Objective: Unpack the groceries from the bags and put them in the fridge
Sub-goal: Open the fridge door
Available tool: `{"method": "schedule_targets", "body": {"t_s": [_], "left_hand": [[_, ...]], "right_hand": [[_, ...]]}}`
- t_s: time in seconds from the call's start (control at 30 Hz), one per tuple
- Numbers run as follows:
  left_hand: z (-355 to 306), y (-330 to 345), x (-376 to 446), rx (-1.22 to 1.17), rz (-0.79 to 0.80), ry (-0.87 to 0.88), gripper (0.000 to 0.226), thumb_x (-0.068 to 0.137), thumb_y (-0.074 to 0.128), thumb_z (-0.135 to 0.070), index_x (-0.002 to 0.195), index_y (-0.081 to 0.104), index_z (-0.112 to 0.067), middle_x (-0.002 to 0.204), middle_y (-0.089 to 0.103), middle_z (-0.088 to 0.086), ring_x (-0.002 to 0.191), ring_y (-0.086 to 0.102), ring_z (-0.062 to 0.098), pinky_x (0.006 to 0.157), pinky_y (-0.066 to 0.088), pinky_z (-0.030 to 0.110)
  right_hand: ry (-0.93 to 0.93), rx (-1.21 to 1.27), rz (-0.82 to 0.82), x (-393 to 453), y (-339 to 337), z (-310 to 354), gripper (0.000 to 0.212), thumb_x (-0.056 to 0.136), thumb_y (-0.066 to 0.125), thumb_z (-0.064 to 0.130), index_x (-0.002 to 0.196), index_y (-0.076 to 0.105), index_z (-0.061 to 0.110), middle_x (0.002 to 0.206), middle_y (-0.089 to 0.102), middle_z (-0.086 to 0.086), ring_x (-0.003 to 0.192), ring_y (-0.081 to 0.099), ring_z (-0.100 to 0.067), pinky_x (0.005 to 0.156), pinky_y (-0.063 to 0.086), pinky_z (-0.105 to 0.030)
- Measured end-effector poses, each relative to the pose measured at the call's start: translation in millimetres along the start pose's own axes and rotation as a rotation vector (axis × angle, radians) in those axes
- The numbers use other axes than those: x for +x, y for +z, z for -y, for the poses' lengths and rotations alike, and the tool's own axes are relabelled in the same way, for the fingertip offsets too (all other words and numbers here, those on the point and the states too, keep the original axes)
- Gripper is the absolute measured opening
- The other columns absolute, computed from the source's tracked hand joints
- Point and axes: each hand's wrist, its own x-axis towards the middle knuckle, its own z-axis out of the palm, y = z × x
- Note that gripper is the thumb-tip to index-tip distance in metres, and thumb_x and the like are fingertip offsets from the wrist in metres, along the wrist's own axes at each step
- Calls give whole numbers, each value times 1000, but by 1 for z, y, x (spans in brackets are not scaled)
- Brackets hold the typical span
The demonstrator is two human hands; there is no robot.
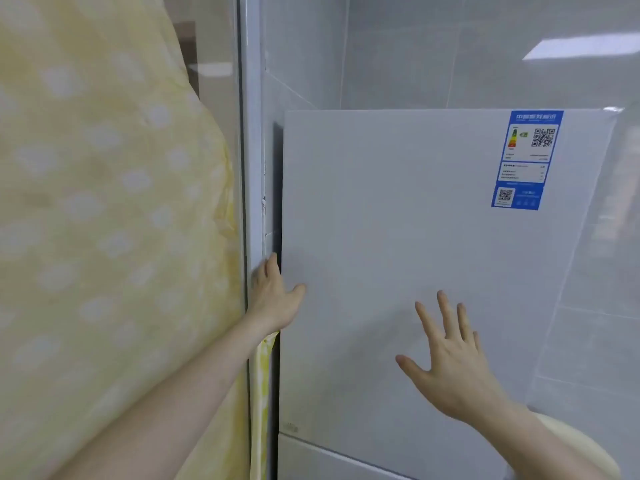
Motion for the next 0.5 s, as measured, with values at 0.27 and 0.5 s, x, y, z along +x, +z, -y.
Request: {"method": "schedule_targets", "body": {"t_s": [0.27,0.5], "left_hand": [[-10,9,32,-509,25,-206,94,80,49,-75,156,35,-22,155,46,-6,141,46,22,118,37,47],[0,16,38,-529,-11,-250,90,83,50,-73,153,41,-18,147,55,-2,134,53,24,114,43,47]], "right_hand": [[53,-14,21,17,20,-9,95,96,48,66,163,-8,29,164,-37,1,156,-21,-34,128,11,-50],[36,2,8,17,25,-16,95,96,50,62,163,-8,29,163,-40,4,157,-21,-32,129,12,-47]]}}
